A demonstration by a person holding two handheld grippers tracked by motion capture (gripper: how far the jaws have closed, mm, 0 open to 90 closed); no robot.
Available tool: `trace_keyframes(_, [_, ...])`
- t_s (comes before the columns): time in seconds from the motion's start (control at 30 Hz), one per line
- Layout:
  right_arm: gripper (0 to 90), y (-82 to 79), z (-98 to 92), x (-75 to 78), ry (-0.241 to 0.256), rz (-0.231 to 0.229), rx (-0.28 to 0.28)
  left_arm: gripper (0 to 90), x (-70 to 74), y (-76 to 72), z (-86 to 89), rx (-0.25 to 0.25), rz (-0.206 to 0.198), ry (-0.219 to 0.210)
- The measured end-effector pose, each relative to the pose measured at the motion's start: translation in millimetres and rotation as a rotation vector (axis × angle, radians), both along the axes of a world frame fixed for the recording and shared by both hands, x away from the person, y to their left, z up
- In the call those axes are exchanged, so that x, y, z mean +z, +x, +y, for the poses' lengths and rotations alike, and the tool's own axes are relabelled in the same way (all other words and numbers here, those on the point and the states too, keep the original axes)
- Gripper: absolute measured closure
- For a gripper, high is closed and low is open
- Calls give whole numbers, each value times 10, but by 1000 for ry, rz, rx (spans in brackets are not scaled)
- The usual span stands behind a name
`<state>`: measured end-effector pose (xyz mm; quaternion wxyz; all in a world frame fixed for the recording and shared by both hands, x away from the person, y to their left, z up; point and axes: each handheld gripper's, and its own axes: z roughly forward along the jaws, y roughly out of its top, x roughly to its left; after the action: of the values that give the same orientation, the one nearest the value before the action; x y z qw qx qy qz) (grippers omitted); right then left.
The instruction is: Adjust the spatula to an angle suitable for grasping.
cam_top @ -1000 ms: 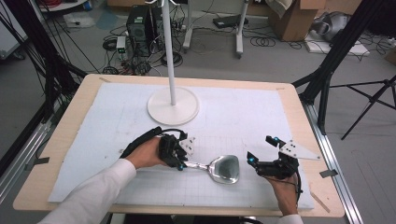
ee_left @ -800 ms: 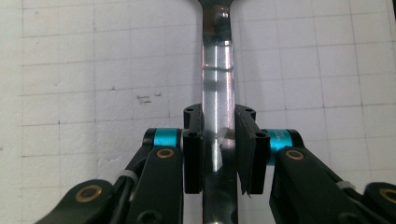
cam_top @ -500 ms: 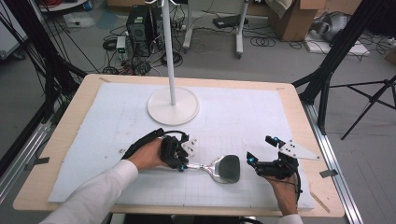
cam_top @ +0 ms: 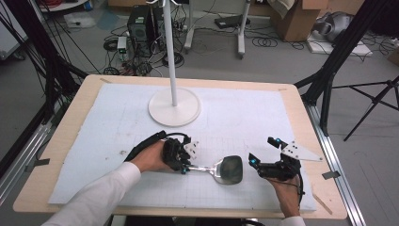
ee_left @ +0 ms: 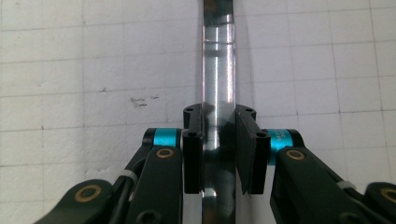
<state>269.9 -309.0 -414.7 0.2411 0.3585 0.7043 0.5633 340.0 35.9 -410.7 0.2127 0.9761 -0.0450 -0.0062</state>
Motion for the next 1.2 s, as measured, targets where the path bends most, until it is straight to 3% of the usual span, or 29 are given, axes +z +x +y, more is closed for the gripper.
trace_keyframes(0.2, [5,-7,5,2,-3,1,2,717,12,-3,14,3,-7,-2])
trace_keyframes(0.4, [5,-2,6,1,-5,-3,3,560,93,9,107,57,-32,-42])
trace_keyframes(0.43, [5,-1,17,6,-17,-5,11,465,110,5,124,60,-43,-45])
trace_keyframes(0.57, [5,-3,36,23,-33,-8,19,343,208,-11,191,105,-62,-106])
trace_keyframes(0.63, [5,-3,43,44,-41,-12,22,273,250,-9,229,121,-47,-137])
trace_keyframes(0.8, [5,-19,69,121,-41,-8,35,43,323,-43,329,163,-51,-168])
trace_keyframes(0.97, [4,3,123,202,-53,-8,64,17,404,-41,522,207,-47,-223])
trace_keyframes(1.1, [5,35,156,228,-79,17,99,17,466,-56,725,253,-40,-254])
trace_keyframes(1.2, [4,51,161,233,-93,20,114,17,504,-104,878,280,-60,-296])
